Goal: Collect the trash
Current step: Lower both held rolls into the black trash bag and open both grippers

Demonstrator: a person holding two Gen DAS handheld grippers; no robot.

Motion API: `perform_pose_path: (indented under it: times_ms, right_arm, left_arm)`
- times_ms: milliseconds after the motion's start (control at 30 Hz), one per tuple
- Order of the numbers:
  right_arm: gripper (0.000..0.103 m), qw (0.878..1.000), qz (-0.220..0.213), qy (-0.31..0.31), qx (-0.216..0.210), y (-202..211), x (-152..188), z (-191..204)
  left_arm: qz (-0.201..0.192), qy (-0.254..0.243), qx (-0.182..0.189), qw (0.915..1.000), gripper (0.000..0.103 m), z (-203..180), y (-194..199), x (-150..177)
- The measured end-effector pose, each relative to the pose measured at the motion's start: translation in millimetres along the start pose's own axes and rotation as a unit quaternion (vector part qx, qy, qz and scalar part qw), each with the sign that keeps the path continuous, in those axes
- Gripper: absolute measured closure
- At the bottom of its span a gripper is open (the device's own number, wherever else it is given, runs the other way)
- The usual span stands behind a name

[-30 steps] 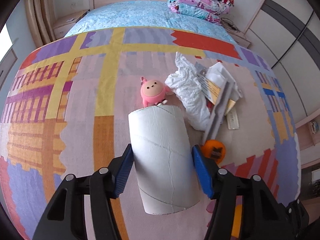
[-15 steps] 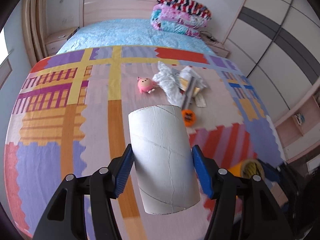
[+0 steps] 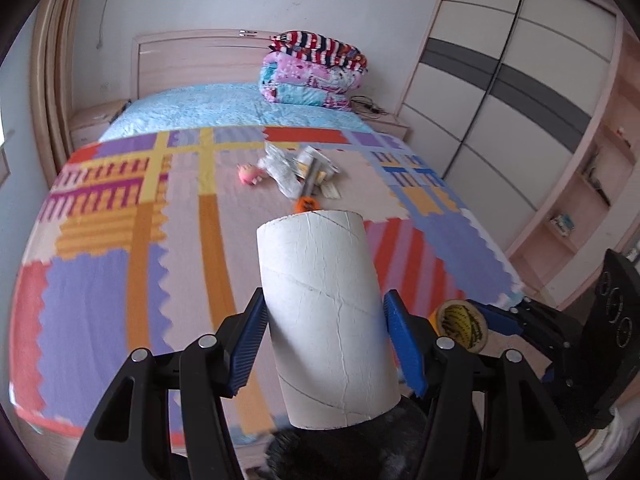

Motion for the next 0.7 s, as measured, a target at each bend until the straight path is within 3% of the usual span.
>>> perform_pose_path:
  times_ms: [400, 567, 700]
  right_arm:
    - [0.055, 0.998, 0.06, 0.013, -0.019, -19, 60, 13]
    - [0.055, 0.995, 0.099, 0.008, -0.025, -40, 87, 17]
    - [0.055, 0.992, 0.124, 0.012, -0.015, -52, 100, 21]
  left_arm:
    - [0.04, -0.049, 0.03, 0.9975, 0.046, -24, -20, 76]
    - [0.094, -0.079, 0.046, 0.9914, 0.046, -31, -51, 111]
    - [0.135, -0.074, 0.048, 0.9869, 0.046, -29, -78, 133]
Point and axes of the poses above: each gripper's, at about its wrist camera, not at the fingertips, and y roughly against the way its jaws point, z to its left, x to its underside, the point moved 1 cm from there along -y, roughly the way its jaws point, and after that the axes turned 13 degrees about z, right-handed, at the moved point
